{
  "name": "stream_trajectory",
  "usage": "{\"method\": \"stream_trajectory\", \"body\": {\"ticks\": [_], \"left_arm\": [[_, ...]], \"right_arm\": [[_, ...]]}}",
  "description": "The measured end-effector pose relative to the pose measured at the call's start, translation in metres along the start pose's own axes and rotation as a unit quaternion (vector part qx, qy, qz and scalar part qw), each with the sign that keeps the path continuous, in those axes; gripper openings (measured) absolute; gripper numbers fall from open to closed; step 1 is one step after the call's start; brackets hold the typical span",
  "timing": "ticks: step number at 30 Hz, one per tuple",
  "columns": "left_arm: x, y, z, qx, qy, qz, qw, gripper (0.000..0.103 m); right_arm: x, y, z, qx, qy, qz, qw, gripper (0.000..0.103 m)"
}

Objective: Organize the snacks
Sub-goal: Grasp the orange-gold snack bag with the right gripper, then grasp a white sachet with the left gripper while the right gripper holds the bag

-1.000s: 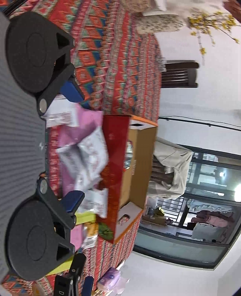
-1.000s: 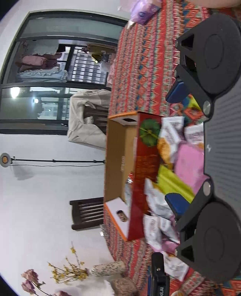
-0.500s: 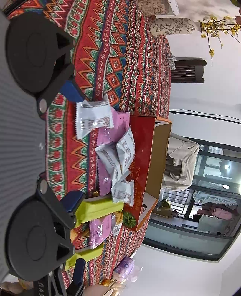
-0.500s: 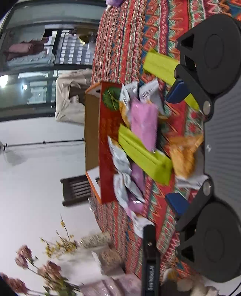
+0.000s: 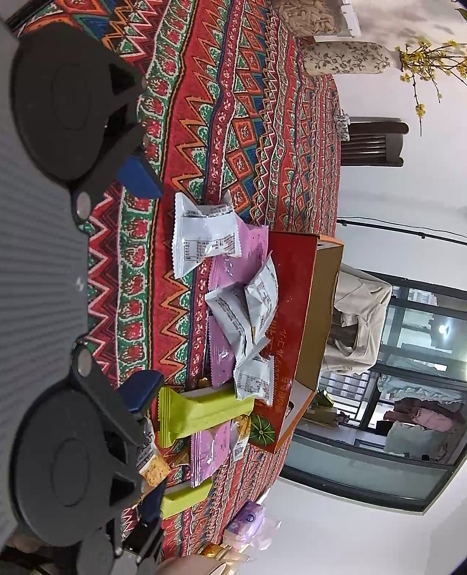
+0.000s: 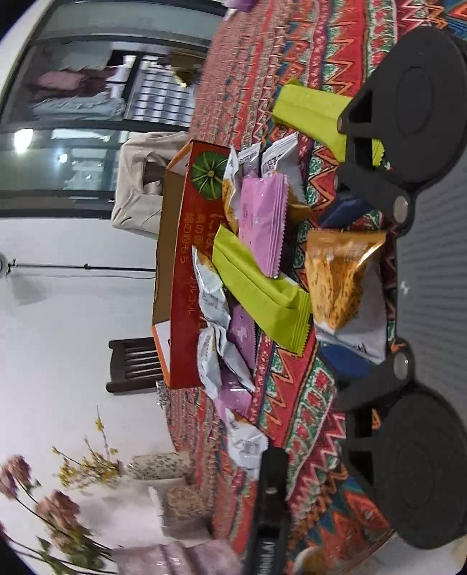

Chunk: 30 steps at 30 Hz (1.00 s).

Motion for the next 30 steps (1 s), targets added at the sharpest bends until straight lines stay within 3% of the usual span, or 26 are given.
{"method": "stream_trajectory", "body": {"ticks": [10,18,30], "left_arm": [[0.006,0.000,0.001,-0.003,0.003,0.005,1.0000,0.103],[0.012,0.005,0.011,-0.005,0.001,0.024,0.9997,0.103],[0.049,0.020,0.029,-0.007,0.033,0.091,0.9953,0.103]], "right_arm": [[-0.009,-0.002,0.001,-0.009,-0.026,0.018,0.999,0.046],[-0.019,-0.014,0.009,0.000,-0.055,0.013,0.998,0.045],[-0.024,-0.059,0.014,0.049,-0.084,-0.044,0.994,0.046]]}}
Point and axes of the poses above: each gripper's, at about its wrist camera, not at the fingertips, and x roughly the way its jaws point, y to its left, z to its top, the point moved 2 cm from there along x, roughly the way its jaws point, and after that the axes turned 5 degrees about -y, right-handed, at the moved point
